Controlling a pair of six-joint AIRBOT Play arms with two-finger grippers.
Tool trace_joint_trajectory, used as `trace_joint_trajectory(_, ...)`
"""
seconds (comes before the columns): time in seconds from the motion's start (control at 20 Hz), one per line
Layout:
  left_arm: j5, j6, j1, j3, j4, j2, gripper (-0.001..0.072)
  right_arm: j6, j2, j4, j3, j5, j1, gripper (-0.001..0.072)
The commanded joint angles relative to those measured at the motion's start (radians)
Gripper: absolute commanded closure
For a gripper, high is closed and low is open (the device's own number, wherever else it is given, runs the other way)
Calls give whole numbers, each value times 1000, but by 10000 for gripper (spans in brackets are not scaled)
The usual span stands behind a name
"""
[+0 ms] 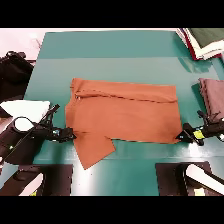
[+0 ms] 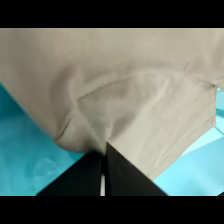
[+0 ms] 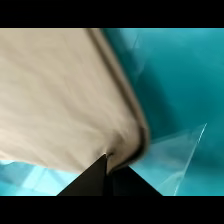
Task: Fold the shirts.
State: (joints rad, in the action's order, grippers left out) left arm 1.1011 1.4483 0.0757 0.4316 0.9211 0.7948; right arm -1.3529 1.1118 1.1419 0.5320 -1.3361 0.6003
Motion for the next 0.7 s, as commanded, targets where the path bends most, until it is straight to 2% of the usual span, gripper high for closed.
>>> trace_joint_trajectory(0.0,71,25,0,38,80,-68,689,12,-53,5,42,-16,-84,692)
trace_joint_trajectory(0.15,256,107,0,41,192,-234,689,12,-162,79,106,-132,-138,693)
trace_joint_trajectory(0.25,414,146,0,43,202,-349,689,10,-261,147,129,-213,-146,693)
trace_joint_trajectory(0.35,494,175,0,68,196,-445,689,5,-354,224,154,-276,-134,693)
trace_joint_trajectory(0.5,430,174,0,153,200,-450,689,-45,-418,236,208,-277,-132,694)
trace_joint_trajectory(0.65,285,128,0,232,219,-296,689,-58,-333,211,292,-240,-212,694)
